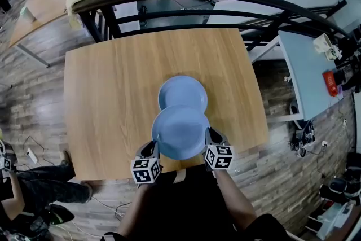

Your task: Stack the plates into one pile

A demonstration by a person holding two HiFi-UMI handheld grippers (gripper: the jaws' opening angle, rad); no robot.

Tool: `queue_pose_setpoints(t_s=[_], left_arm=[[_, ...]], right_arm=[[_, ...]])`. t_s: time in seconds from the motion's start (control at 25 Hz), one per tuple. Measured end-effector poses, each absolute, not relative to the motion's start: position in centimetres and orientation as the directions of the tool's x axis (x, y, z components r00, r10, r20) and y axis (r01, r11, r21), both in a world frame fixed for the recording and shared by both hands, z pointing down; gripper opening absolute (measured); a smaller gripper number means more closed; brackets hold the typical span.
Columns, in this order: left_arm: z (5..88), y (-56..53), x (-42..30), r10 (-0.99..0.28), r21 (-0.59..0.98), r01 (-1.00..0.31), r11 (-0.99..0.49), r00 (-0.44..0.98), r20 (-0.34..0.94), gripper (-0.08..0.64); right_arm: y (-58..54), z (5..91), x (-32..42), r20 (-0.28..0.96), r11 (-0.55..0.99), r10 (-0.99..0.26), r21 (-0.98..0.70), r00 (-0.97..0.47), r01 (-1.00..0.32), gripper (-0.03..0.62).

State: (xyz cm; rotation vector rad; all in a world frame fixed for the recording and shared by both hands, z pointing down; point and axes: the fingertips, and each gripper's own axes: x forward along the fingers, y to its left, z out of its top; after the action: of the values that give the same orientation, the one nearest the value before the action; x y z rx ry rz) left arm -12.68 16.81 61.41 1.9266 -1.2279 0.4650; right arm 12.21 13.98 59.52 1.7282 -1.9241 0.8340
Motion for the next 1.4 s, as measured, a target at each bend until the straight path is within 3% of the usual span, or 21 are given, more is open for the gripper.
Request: queue_pose_setpoints(t_s=[0.48, 1.4], left_arm=[[60.3, 14.7, -14.4, -0.648, 0.408, -0.9, -0.154, 0.403, 0.646, 0.053], [58.7, 9.1, -6.8, -0.657, 0.35, -0.935, -0.056, 0.298, 0.692, 0.049]], right_arm=[[10.5, 58.0, 10.3, 0.635, 0.121, -0.744, -0.174, -0.205, -0.977, 0.04], [3.3, 57.9, 17.7, 0.63, 0.188, -0.709, -0.265, -0.317, -0.946, 0.04]])
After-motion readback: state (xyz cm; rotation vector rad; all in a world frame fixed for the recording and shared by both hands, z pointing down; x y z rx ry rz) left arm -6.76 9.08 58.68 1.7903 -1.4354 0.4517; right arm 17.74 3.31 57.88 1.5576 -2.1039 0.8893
